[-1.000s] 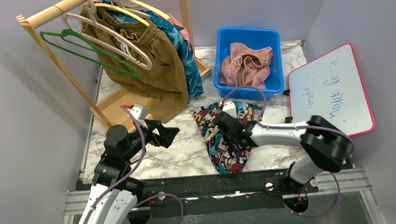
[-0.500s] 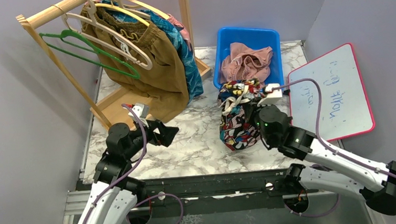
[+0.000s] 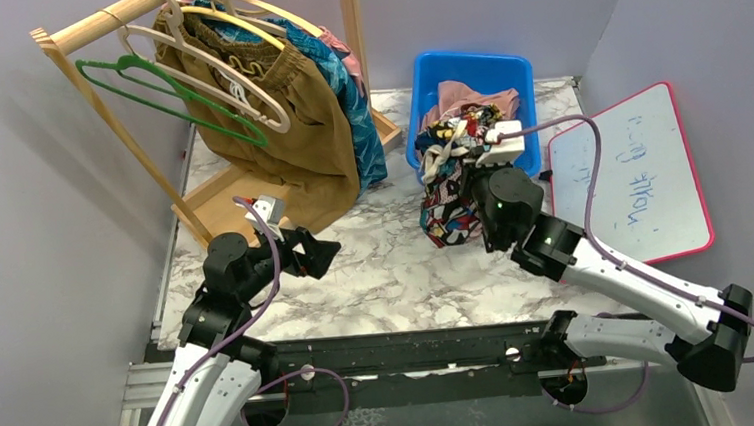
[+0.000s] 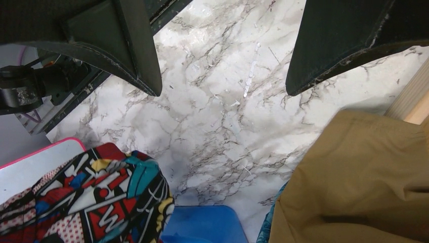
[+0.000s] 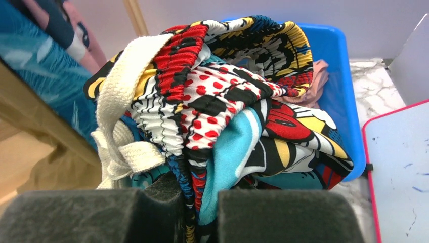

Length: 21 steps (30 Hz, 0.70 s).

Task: Remove the shorts from the hanger
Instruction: Pick up the shorts at the center of the board, then place the shorts in the basket.

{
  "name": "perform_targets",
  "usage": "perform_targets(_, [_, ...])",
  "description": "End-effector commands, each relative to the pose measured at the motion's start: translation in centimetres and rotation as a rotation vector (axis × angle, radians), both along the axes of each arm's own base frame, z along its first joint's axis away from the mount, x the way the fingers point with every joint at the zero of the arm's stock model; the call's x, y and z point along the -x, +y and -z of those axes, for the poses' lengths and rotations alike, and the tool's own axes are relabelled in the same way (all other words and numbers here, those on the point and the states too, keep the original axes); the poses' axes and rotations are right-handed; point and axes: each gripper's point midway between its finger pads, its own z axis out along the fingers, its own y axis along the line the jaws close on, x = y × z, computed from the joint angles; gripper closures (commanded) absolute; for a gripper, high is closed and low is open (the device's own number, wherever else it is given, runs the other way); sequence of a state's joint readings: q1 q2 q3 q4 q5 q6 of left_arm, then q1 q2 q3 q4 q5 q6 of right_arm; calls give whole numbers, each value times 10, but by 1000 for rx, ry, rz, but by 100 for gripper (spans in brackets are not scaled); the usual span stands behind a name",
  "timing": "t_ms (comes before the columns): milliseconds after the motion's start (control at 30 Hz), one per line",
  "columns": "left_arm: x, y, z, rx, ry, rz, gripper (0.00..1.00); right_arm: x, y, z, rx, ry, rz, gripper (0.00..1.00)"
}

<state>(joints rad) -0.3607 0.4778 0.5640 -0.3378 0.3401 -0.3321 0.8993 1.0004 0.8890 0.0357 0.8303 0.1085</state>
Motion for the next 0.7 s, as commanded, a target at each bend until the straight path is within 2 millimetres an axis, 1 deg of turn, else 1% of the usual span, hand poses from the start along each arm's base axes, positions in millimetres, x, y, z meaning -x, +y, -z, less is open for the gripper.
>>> perform_targets(0, [-3, 3, -7, 7, -28, -19, 6, -27, -2, -35, -41, -62, 21, 99])
perform_targets(100, [-1, 0, -8, 11, -31, 3, 6, -54, -5, -35, -60, -7, 24, 99])
perform_targets(167, [-1, 0, -9, 12, -33, 0, 5, -69, -7, -37, -54, 22, 27, 99])
perform_targets(267, [-2, 1, -8, 10, -30, -7, 4, -84, -5, -55, -44, 7, 21, 99])
perform_targets(333, [-2, 1, -7, 9, -28, -8, 2, -93, -8, -72, -40, -29, 33, 99])
perform_targets(433, [-3, 1, -8, 9, -29, -10, 1, -109, -18, -104, -45, -82, 67, 99])
perform_targets(467, [-3, 1, -7, 8, -28, -11, 1, -116, -20, -118, -43, -103, 78, 99])
perform_targets(500, [-3, 1, -7, 8, -27, -11, 1, -122, -24, -127, -34, -117, 98, 99])
perform_targets(533, [-2, 1, -7, 8, -28, -9, 1, -128, -26, -132, -25, -126, 113, 99])
perform_targets(600, [-3, 1, -7, 7, -25, -10, 1, -145, -32, -137, -16, -132, 137, 99])
perform_targets(667, [-3, 1, -6, 6, -21, -7, 1, -163, -37, -132, -11, -102, 151, 99])
